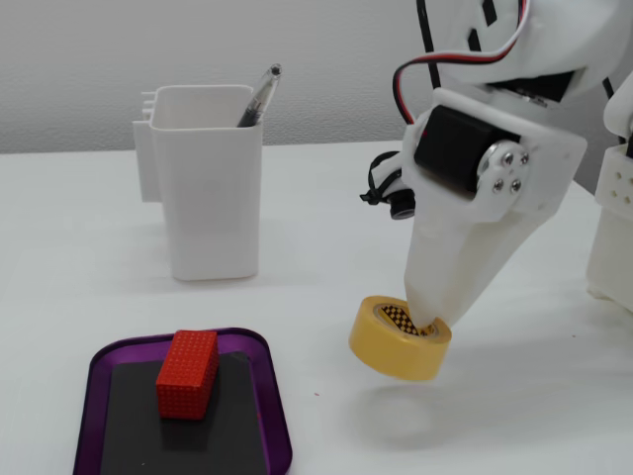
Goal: Remove the yellow tape from the box.
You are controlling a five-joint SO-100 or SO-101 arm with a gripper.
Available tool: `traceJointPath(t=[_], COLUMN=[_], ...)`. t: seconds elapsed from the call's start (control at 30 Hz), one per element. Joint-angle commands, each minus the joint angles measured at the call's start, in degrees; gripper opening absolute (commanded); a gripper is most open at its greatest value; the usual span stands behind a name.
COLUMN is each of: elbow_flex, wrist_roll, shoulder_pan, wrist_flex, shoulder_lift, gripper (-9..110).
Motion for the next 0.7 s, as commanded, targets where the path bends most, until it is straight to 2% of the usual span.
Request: traceJointPath(t=[0.0,0.17,0.37,0.5,0.67], elbow_flex=[3.9,9.9,10.6,8.4,-0.3], wrist_roll=[0.1,-0.3,0.3,0.3,2.6], shoulder_pan=[-0.1,-0.1,0.0,-0.2,1.6], wrist_flex=[-6.1,-12.2,-12.0,-7.7,1.8], shoulder_lift=[1.6,1.5,2.0,2.5,3.2], gripper=[-1,0,5,13,12])
